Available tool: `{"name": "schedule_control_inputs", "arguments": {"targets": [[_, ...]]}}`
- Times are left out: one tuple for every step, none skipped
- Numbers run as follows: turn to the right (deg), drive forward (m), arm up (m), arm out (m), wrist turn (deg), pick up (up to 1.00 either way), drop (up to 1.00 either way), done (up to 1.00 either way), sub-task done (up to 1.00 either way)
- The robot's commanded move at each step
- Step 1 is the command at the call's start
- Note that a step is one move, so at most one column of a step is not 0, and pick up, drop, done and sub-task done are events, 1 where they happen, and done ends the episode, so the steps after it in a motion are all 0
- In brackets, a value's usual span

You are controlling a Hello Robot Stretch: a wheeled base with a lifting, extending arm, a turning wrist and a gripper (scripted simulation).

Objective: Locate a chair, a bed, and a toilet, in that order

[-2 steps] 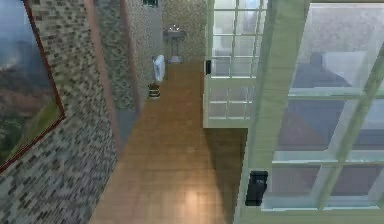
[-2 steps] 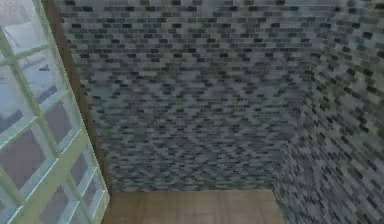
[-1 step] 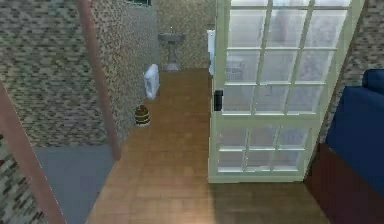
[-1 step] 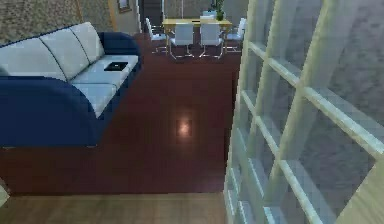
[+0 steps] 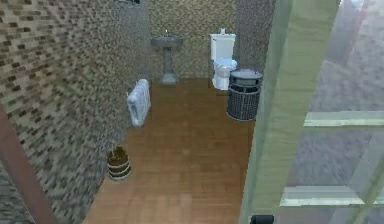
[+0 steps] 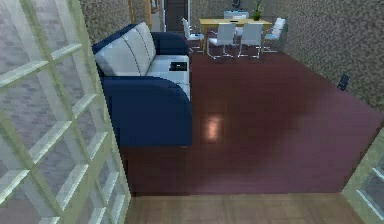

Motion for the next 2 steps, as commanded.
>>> {"name": "schedule_control_inputs", "arguments": {"targets": [[-3.0,0.00,0.00,0.00,0.0,0.00,0.00,0.00,0.00],[0.0,0.75,0.00,0.00,0.0,0.00,0.00,0.00,0.00]]}}
